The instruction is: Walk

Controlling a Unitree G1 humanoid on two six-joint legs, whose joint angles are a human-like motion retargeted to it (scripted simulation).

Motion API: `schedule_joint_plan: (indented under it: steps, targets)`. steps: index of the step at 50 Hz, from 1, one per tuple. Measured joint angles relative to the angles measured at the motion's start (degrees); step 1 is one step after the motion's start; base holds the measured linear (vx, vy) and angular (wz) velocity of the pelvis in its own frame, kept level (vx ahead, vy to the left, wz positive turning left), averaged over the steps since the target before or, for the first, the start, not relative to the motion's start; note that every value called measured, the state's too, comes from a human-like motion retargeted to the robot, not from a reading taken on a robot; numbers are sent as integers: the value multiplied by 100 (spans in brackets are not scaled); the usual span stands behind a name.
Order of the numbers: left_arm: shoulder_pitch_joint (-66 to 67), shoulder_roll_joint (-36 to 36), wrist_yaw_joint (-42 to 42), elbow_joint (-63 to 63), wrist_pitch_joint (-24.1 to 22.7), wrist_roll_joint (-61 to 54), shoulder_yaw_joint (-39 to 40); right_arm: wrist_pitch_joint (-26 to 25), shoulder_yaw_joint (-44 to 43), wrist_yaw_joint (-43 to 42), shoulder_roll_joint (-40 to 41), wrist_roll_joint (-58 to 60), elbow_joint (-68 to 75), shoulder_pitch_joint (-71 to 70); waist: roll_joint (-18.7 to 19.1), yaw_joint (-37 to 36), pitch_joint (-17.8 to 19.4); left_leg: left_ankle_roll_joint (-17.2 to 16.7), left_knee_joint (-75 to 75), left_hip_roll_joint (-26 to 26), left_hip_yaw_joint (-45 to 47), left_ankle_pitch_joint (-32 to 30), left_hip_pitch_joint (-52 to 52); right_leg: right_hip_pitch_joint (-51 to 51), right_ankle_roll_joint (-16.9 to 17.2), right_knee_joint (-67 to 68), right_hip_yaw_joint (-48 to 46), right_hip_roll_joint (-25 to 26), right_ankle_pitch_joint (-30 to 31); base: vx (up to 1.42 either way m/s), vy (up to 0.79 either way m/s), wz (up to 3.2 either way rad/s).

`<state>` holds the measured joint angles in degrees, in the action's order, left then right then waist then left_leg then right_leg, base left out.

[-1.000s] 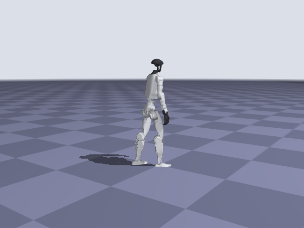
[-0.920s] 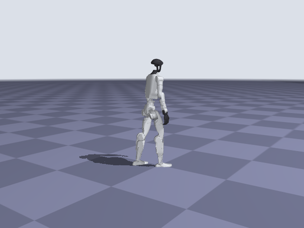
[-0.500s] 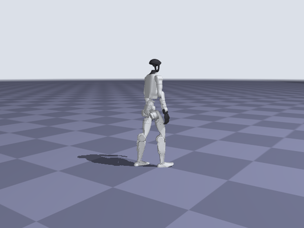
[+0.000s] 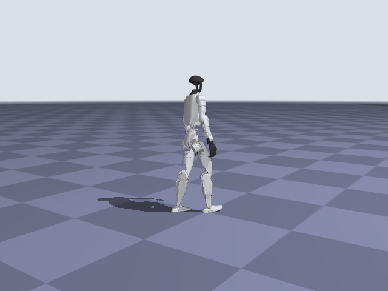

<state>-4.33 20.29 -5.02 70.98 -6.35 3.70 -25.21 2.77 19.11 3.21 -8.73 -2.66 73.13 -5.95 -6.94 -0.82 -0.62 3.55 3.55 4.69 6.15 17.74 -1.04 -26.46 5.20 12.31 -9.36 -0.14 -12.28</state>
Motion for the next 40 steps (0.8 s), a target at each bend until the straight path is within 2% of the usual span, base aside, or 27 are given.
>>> schedule_joint_plan:
  steps: [28, 40]
  targets:
    - [72, -126, -187, 92, -49, 267, -176, 38, 40, -15, -127, 166, -122, -8, 203, 81, -28, 28, -450, 14, 291, -172, -163, 152, -34, -332, -495, -121, 577, 0, 0, 0]
    - [-193, -209, -349, -81, -27, 83, -293, -20, 70, 191, -63, 4, -64, 107, 205, 181, -63, 1, -731, 44, 436, -236, -370, 287, -80, -386, -742, -179, 564, 0, 0, -1]
